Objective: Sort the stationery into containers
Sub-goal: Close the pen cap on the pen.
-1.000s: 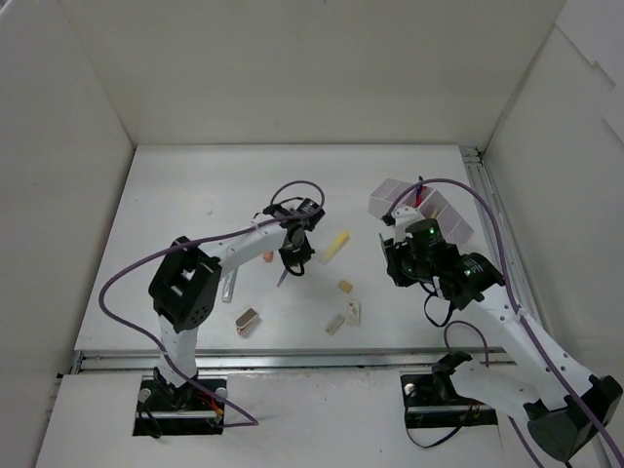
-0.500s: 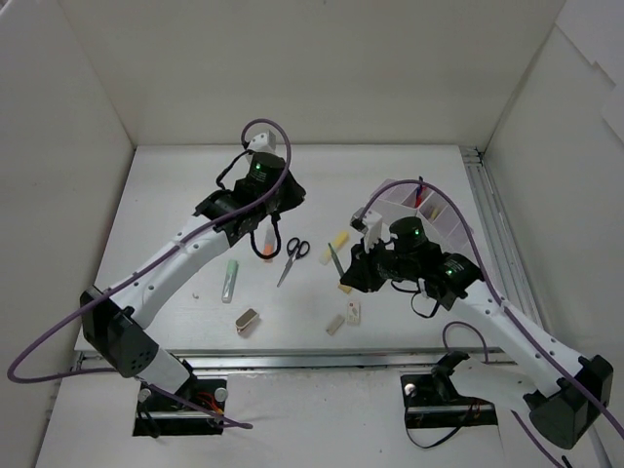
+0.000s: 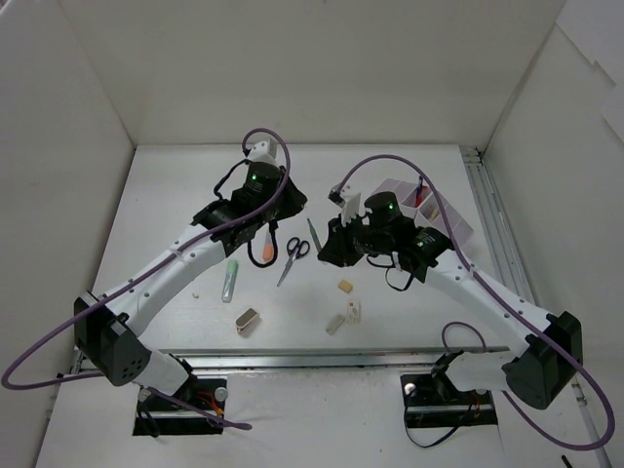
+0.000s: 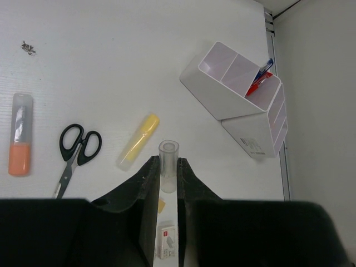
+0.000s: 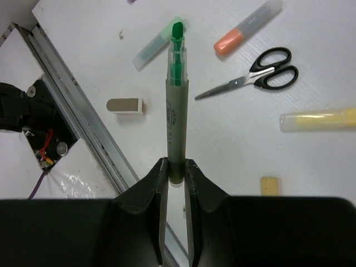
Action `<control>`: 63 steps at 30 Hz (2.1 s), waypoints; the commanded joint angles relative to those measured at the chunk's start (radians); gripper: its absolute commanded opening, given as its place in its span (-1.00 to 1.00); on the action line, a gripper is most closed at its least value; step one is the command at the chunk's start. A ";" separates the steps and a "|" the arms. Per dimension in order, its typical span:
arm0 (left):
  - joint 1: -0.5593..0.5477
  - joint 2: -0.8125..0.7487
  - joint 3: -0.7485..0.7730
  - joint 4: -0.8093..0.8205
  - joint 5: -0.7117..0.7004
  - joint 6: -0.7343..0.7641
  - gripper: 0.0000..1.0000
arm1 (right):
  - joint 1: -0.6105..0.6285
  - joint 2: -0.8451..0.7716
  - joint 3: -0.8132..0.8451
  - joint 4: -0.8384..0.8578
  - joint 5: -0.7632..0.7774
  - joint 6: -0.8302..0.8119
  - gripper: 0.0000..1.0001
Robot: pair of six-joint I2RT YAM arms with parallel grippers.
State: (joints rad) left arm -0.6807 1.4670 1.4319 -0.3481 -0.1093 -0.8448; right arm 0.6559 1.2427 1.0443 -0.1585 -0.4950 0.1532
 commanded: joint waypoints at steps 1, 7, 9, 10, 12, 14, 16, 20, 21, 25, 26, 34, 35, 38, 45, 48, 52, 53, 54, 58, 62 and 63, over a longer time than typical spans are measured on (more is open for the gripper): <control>-0.005 -0.068 0.007 0.092 0.019 0.010 -1.00 | 0.005 0.052 0.088 0.080 0.016 -0.023 -1.00; -0.005 -0.079 0.002 0.083 0.017 0.021 -1.00 | -0.001 0.110 0.108 0.083 0.018 -0.023 -1.00; -0.005 -0.080 0.001 0.086 0.019 0.019 -1.00 | 0.001 0.115 0.112 0.085 0.026 -0.024 -1.00; -0.005 -0.085 -0.002 0.086 0.020 0.021 -1.00 | 0.001 0.123 0.118 0.085 0.030 -0.027 -1.00; -0.005 -0.086 -0.004 0.092 0.023 0.032 -1.00 | -0.001 0.127 0.129 0.085 0.032 -0.029 -1.00; -0.005 -0.088 -0.004 0.089 0.023 0.038 -1.00 | -0.001 0.136 0.137 0.086 0.029 -0.030 -1.00; -0.005 -0.089 -0.005 0.086 0.022 0.041 -1.00 | -0.001 0.139 0.145 0.088 0.033 -0.033 -1.00; -0.005 -0.094 -0.011 0.084 0.020 0.039 -1.00 | -0.001 0.143 0.154 0.088 0.036 -0.037 -1.00; -0.005 -0.096 -0.013 0.086 0.020 0.041 -1.00 | -0.001 0.146 0.160 0.088 0.042 -0.037 -1.00; -0.005 -0.109 -0.025 0.095 0.020 0.042 -1.00 | -0.004 0.165 0.171 0.088 0.038 -0.038 -1.00; -0.005 -0.111 -0.027 0.095 0.017 0.047 -1.00 | -0.004 0.167 0.171 0.086 0.033 -0.038 -1.00; -0.005 -0.122 -0.027 0.089 -0.001 0.052 -1.00 | -0.012 0.164 0.169 0.086 0.027 -0.044 -1.00; -0.005 -0.125 -0.025 0.087 -0.006 0.055 -1.00 | -0.012 0.164 0.169 0.086 0.024 -0.044 -1.00; -0.005 -0.128 -0.022 0.083 -0.013 0.058 -1.00 | -0.009 0.158 0.163 0.086 0.026 -0.044 -1.00; -0.005 -0.129 -0.031 0.083 -0.027 0.056 -1.00 | -0.012 0.153 0.161 0.086 0.027 -0.044 -1.00; -0.005 -0.125 -0.025 0.078 -0.027 0.059 -1.00 | -0.010 0.150 0.160 0.085 0.033 -0.046 -1.00; -0.005 -0.125 -0.027 0.077 -0.023 0.059 -1.00 | -0.010 0.152 0.169 0.086 0.024 -0.050 -1.00; -0.005 -0.125 -0.028 0.075 -0.024 0.058 -1.00 | -0.013 0.152 0.174 0.085 0.023 -0.053 -1.00; -0.005 -0.125 -0.028 0.074 -0.024 0.056 -1.00 | -0.010 0.152 0.175 0.086 0.024 -0.053 -1.00; -0.005 -0.122 -0.030 0.074 -0.026 0.056 -1.00 | -0.013 0.153 0.181 0.088 0.032 -0.057 -1.00; -0.005 -0.119 -0.033 0.077 -0.020 0.055 -1.00 | -0.015 0.153 0.189 0.086 0.030 -0.060 -1.00; -0.005 -0.117 -0.034 0.075 -0.021 0.055 -1.00 | -0.012 0.153 0.191 0.088 0.026 -0.060 -1.00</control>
State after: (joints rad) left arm -0.6815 1.3808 1.3903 -0.3122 -0.1219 -0.8032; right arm 0.6476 1.4082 1.1770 -0.1242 -0.4603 0.1043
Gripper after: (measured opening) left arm 0.100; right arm 0.120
